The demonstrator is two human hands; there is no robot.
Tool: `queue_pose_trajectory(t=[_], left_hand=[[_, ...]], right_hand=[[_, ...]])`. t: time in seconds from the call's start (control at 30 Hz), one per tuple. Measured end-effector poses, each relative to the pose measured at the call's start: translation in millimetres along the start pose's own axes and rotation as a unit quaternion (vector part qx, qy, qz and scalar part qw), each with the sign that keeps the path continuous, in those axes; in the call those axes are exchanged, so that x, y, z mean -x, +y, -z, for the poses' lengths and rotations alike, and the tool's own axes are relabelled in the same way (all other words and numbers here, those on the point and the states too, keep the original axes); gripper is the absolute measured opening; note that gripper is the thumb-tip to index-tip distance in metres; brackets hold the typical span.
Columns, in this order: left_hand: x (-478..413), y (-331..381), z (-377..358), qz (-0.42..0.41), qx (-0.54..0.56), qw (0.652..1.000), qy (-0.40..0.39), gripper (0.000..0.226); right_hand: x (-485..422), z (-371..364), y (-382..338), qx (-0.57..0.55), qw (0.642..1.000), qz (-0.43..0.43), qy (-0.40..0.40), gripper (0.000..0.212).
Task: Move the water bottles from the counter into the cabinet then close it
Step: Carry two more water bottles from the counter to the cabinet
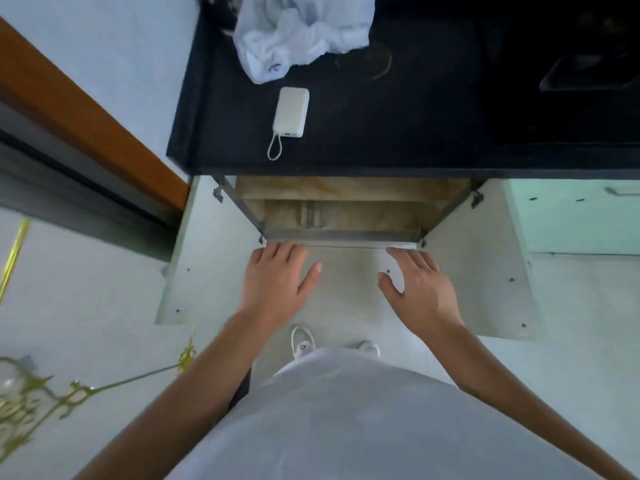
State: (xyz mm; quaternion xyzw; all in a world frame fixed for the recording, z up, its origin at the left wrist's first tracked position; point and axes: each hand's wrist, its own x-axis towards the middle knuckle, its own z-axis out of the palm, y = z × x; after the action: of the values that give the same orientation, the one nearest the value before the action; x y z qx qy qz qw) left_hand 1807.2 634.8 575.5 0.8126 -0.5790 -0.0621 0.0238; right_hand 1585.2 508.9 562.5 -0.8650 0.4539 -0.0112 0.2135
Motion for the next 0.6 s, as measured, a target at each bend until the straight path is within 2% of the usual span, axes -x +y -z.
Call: queue_pose_trajectory(t=[0.1,0.33,0.47,0.6], left_hand=[[17,7,16,-0.015,-0.014,1.000,0.012,0.054],[32,7,34,-0.046,-0.032,0.998,0.015,0.063],[20,17,42,-0.094,-0.010,0.995,0.032,0.061],[-18,41,41,-0.171,0.008,0.985,0.004,0.064]], right_hand=[[11,14,-10,0.011,0.999,0.030,0.026,0.047],[24,37,-16,0.031,0.998,0.035,0.047,0.060],[45,47,-6,0.029,0.996,-0.023,0.079,0.062],[74,53,9,0.017,0.987,-0.117,0.107,0.064]])
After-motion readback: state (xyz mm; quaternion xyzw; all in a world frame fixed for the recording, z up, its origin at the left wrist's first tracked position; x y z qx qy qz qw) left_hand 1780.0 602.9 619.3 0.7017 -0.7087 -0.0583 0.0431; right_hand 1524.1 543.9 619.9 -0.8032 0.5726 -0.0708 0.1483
